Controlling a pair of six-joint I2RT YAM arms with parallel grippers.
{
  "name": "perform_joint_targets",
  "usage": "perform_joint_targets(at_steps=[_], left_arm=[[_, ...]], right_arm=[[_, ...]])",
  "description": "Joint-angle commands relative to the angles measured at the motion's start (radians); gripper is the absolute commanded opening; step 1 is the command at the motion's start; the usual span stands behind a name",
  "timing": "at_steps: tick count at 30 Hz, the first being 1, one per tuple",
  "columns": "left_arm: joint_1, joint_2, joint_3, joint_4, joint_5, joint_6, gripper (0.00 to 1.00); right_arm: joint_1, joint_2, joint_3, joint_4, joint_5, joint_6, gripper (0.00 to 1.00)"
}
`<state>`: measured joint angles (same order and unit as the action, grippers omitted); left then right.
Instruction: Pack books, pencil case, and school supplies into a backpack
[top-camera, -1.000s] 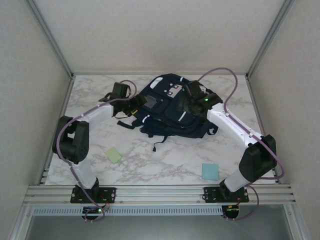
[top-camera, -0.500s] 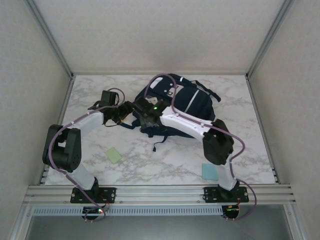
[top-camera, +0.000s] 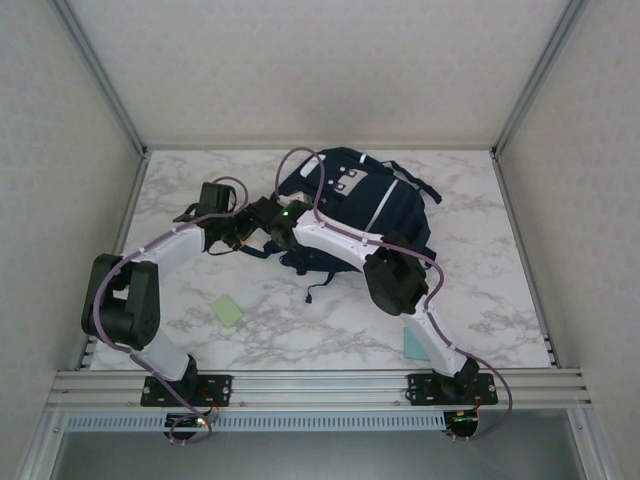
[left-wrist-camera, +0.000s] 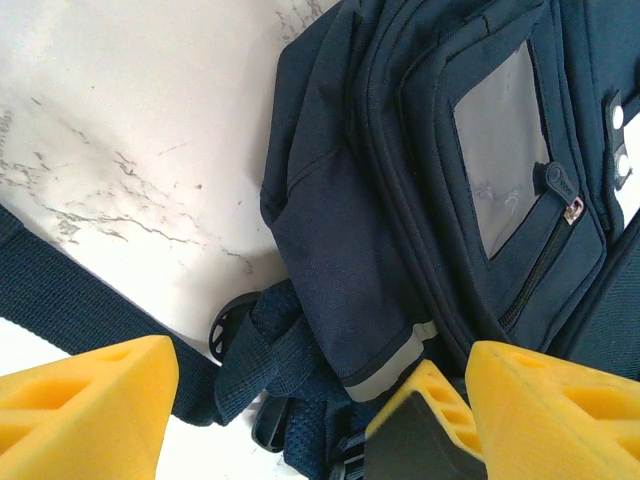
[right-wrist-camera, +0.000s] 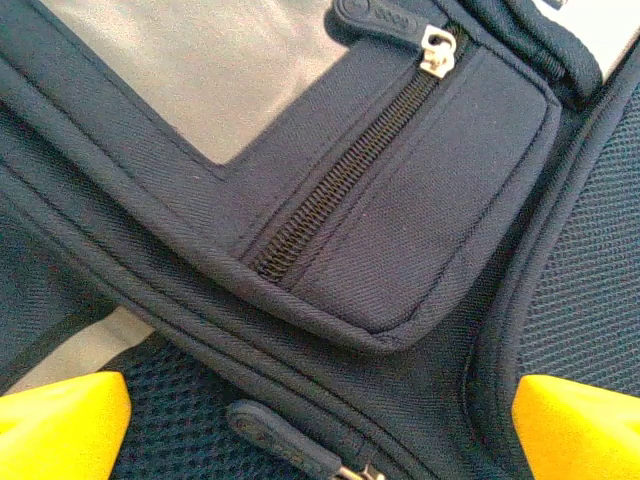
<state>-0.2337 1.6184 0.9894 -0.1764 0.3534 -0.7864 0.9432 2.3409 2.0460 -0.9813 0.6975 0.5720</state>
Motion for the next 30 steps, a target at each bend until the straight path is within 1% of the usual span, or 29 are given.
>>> perform_joint_targets(at_steps=[1,6,11,15,19,24,27,30], left_arm=[[0.008,-0.038,-0.012,-0.006,-0.001,-0.003,0.76],[0.007,-0.036,-0.009,-0.011,-0.004,-0.004,0.76],[0.007,-0.027,0.001,-0.015,-0.004,-0.005,0.76],[0.003,-0.021,0.011,-0.012,-0.001,-0.01,0.76],[-0.001,-0.02,0.017,-0.014,0.0,-0.012,0.76],[-0.005,-0.024,0.019,-0.02,-0.001,-0.007,0.76],[-0.006,-0.023,0.022,-0.022,-0.002,-0.008,0.76],[-0.009,-0.018,0.027,-0.02,-0.001,-0.011,0.76]], right_arm=[[-0.022,0.011,0.006,-0.062,0.056,0.036,0.99],[-0.033,-0.04,-0.085,-0.068,0.082,0.059,0.99],[-0.051,-0.144,-0.226,-0.053,0.109,0.071,0.99],[-0.054,-0.218,-0.269,-0.069,0.129,0.072,0.99],[-0.054,-0.313,-0.319,-0.064,0.123,0.048,0.99],[-0.056,-0.404,-0.397,-0.11,0.124,0.043,0.99],[-0.057,-0.457,-0.444,-0.142,0.115,0.068,0.99],[-0.054,-0.503,-0.47,-0.078,0.026,0.056,0.98]])
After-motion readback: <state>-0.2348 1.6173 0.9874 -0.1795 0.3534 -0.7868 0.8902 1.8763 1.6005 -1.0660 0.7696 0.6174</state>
